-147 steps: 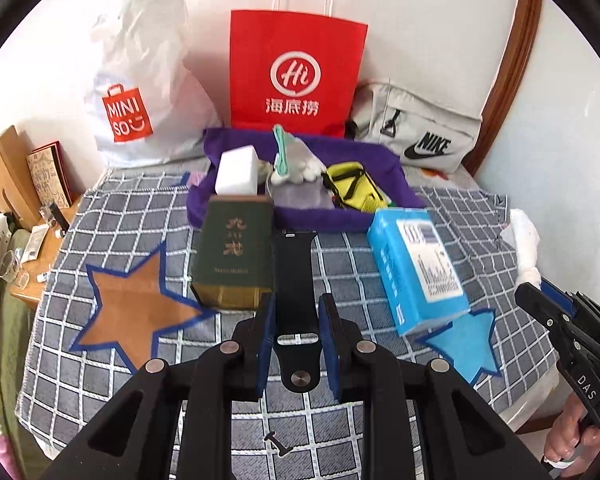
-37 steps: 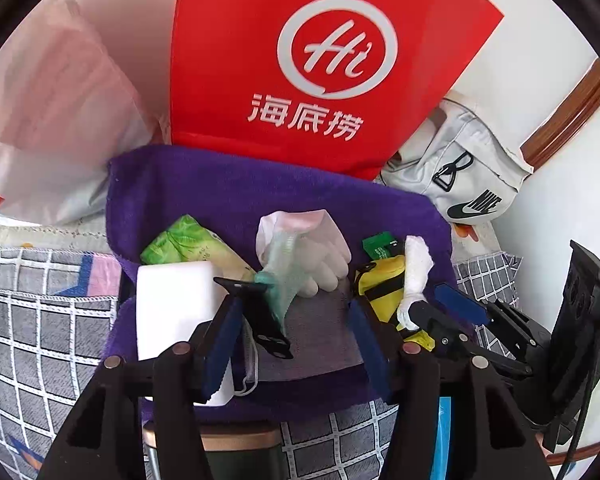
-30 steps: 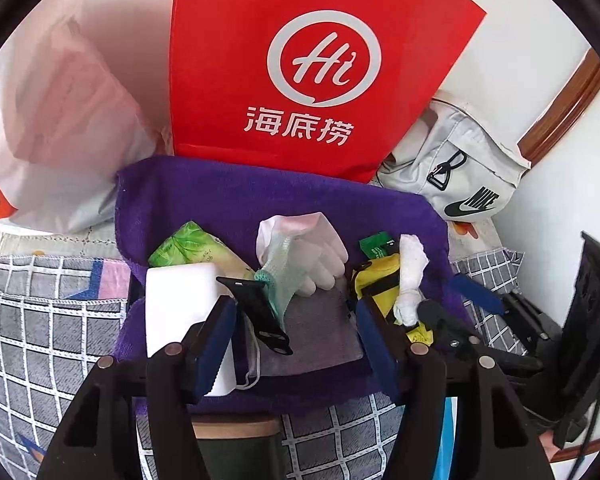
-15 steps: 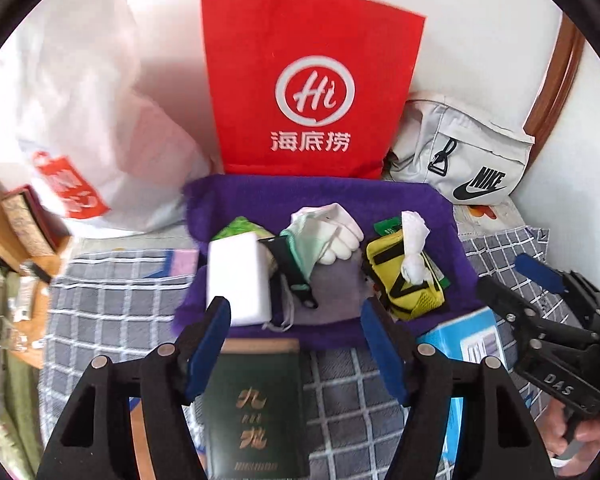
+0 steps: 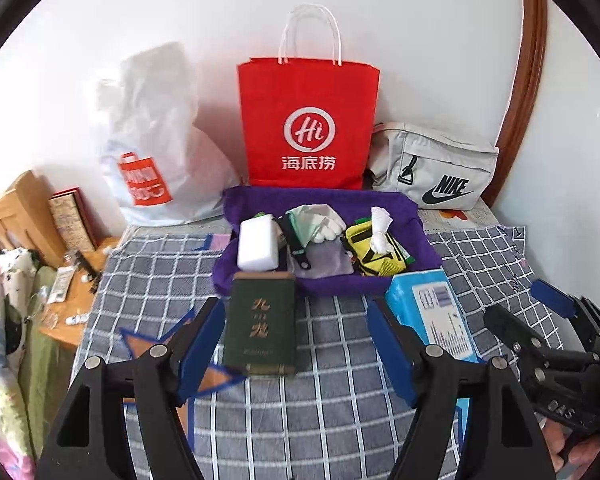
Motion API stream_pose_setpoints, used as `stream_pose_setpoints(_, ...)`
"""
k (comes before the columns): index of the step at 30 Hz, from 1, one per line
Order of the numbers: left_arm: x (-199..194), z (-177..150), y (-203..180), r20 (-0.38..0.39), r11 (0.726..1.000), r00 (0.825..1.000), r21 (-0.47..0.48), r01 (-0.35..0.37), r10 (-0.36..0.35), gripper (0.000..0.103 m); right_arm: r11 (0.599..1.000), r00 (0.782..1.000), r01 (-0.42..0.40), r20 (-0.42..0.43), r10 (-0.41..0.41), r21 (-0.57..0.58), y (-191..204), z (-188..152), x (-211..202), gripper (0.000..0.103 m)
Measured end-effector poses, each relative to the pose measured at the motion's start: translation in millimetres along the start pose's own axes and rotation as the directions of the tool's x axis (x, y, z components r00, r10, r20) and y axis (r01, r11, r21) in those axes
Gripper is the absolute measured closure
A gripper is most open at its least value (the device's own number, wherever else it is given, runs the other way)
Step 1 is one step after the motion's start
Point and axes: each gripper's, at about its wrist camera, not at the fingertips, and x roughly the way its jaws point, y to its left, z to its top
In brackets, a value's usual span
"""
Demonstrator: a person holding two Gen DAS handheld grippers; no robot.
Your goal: Organize soft objects
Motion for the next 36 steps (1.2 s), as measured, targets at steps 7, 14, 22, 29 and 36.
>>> stream_pose_setpoints(7,-39.6,-35.6,-5.4,0.020,1.000,1.000,-0.015,0.011,-0.011,0.022,0.998,0.997,0.054,0.049,-0.055,0.014,5.0,-28.4,-48.2,0.000)
stream_pose_setpoints(14,-67.9,-67.6,-11.0,0.040,0.999,0.999,-0.021,-0.024,0.025,0.016,0.997,0.996,0.076,0.048,-0.076,-0.004,9.3,-54.2,-80.2,0.000)
stream_pose_setpoints(22,-90.9,-91.4,-9.9,0.058,0.999,0.998,-0.046,-0.017,0.020,0.012,0.997,0.995,0.076,0.066,-0.077,0.022,6.0,-74.8,-111.1,0.000)
stream_pose_setpoints(29,-111.4,-96.5,-13.2,0.101,0.999,0.995,-0.037,-0.018,0.022,0.012,0.995,0.991,0.066,0.110,-0.074,0.073,-2.1,-78.9,-132.0,0.000)
stream_pose_setpoints(36,-118.1,-100.8,-12.5,0.108,0.999,0.994,-0.039,-0.018,0.023,0.012,0.995,0.991,0.075,0.102,-0.081,0.066,-2.4,-82.9,-136.7,0.000)
